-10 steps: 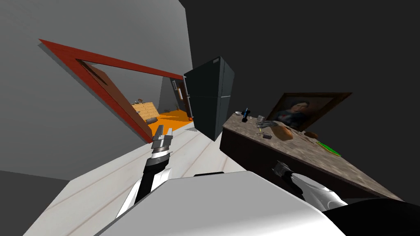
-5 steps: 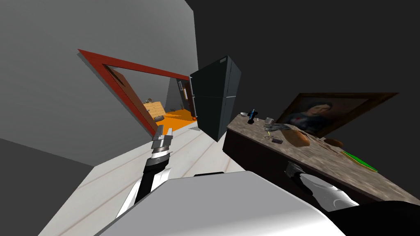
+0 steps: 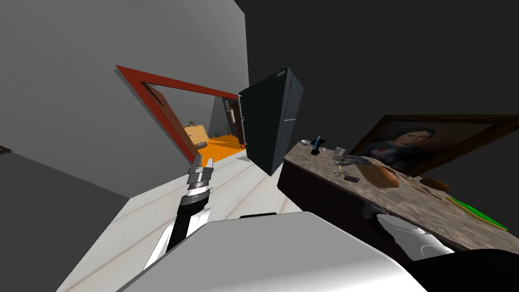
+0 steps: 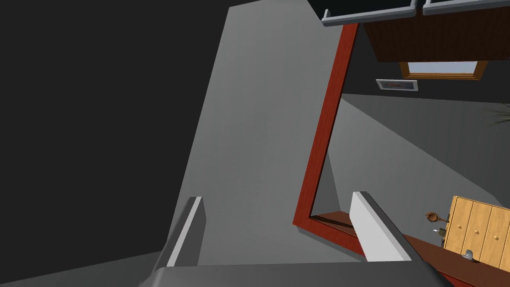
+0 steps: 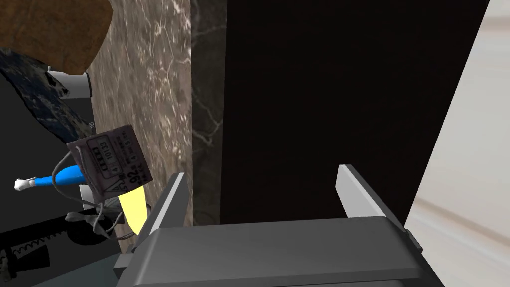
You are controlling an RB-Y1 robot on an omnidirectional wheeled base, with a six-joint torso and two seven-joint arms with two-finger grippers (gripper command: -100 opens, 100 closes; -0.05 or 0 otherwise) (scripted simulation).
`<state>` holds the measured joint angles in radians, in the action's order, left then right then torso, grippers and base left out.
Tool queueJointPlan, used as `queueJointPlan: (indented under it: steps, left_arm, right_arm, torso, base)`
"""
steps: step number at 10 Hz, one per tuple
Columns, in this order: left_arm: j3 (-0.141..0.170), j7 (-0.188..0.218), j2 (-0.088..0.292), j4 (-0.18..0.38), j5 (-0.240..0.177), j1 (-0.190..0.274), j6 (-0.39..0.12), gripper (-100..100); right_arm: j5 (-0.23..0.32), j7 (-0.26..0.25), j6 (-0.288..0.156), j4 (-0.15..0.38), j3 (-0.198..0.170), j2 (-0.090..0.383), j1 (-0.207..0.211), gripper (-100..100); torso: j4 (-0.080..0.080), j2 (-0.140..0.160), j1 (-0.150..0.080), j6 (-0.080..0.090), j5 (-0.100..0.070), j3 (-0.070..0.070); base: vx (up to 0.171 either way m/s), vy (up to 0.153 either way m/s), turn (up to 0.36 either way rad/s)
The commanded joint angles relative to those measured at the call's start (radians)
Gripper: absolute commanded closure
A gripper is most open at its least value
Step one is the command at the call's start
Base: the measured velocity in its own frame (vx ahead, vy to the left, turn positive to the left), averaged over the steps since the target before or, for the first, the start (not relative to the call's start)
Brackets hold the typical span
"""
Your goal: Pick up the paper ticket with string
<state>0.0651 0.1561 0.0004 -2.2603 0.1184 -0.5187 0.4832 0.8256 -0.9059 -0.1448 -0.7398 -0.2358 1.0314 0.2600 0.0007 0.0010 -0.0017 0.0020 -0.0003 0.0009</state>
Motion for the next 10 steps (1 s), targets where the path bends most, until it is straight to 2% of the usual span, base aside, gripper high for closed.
queueJointPlan:
  steps: [1,4,5,6,10]
  left_arm:
    - [0.0,0.0,0.0,0.0,0.0,0.0,0.0,0]
    - [0.0,0.0,0.0,0.0,0.0,0.0,0.0,0]
    - [0.0,0.0,0.0,0.0,0.0,0.0,0.0,0]
    - [0.0,0.0,0.0,0.0,0.0,0.0,0.0,0]
    - [0.0,0.0,0.0,0.0,0.0,0.0,0.0,0]
  right_arm:
    - [0.008,-0.017,-0.009,0.043,-0.009,0.039,-0.012,-100]
    - [0.008,-0.017,-0.009,0.043,-0.009,0.039,-0.012,-100]
    - [0.026,-0.028,-0.018,0.083,-0.009,0.06,-0.027,-100]
    - [0.026,-0.028,-0.018,0.083,-0.009,0.06,-0.027,-100]
    - [0.076,-0.054,-0.035,0.197,-0.011,0.109,-0.078,-100]
  torso:
    - [0.0,0.0,0.0,0.0,0.0,0.0]
    - [0.0,0.0,-0.001,0.0,0.0,0.0]
    - [0.0,0.001,-0.002,0.0,0.0,0.001]
    - [0.0,0.0,-0.001,-0.001,0.0,0.0]
    - [-0.001,-0.004,-0.002,0.0,0.0,-0.002]
  base:
    - [0.032,0.047,0.154]
    - [0.016,0.013,0.02]
    - [0.022,0.012,0.194]
    - [0.029,0.012,0.1]
    - [0.076,-0.008,0.19]
